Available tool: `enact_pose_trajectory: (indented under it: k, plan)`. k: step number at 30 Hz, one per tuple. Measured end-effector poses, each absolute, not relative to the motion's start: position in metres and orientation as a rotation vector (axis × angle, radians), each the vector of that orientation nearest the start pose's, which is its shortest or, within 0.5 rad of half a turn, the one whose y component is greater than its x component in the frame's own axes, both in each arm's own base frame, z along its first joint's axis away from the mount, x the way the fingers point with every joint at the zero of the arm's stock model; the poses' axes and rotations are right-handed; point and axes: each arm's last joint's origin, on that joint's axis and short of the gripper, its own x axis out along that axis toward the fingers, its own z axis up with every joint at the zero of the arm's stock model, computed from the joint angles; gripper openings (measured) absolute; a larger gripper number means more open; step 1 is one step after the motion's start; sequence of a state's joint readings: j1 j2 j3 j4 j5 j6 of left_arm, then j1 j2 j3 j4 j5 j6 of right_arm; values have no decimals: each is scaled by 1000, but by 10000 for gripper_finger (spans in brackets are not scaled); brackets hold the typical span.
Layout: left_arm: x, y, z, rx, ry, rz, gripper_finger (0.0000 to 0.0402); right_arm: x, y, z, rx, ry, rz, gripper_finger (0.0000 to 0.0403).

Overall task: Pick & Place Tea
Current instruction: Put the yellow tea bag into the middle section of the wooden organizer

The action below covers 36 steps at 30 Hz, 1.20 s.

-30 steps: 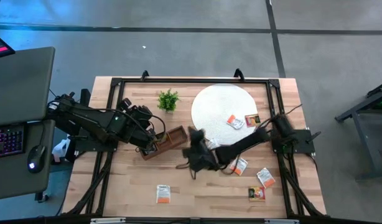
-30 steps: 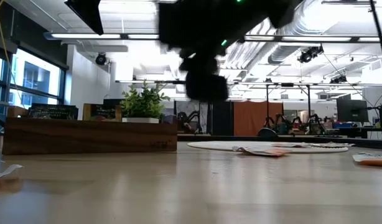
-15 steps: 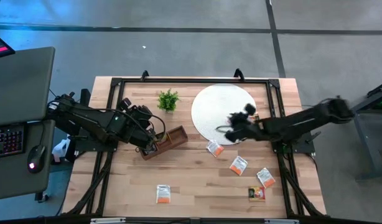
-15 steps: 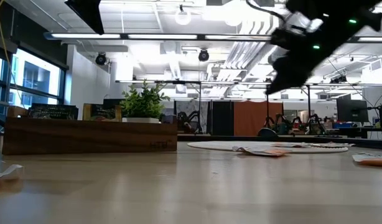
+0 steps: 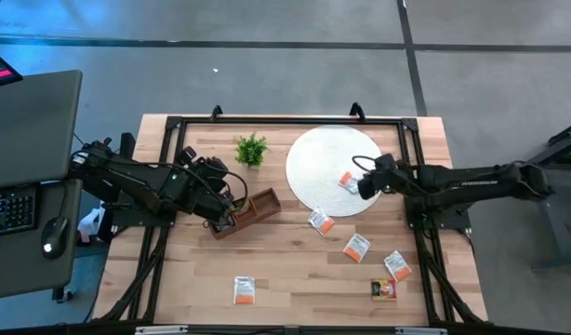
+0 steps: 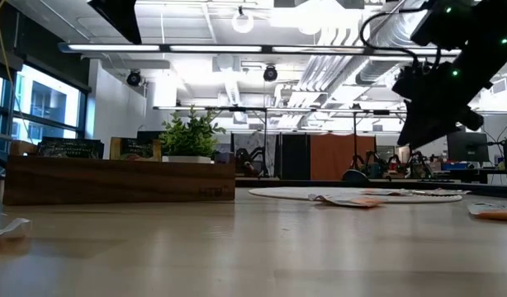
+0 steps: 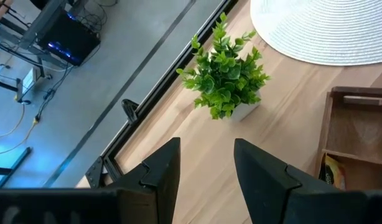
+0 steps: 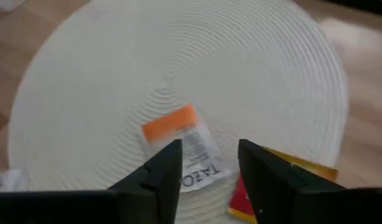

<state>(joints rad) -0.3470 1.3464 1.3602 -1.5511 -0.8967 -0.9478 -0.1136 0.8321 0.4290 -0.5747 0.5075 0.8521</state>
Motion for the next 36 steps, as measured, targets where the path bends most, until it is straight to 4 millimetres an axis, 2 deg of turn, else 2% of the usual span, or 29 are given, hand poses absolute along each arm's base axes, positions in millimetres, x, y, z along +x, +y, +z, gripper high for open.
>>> enact_pose_trajectory:
  k: [6, 11, 16, 29, 36]
  plan:
    - [204, -50, 339, 98, 871, 930, 147, 133, -46, 167, 717, 782, -1069, 172]
    - [204, -49, 339, 107, 861, 936, 147, 130, -58, 152, 835, 912, -1171, 154]
    - [204, -49, 339, 109, 859, 937, 147, 129, -71, 141, 833, 1008, -1239, 139]
    - [204, -49, 339, 131, 871, 926, 147, 123, -84, 135, 897, 1057, -1267, 167]
    - [204, -49, 339, 131, 872, 926, 147, 123, -84, 135, 911, 1038, -1294, 150]
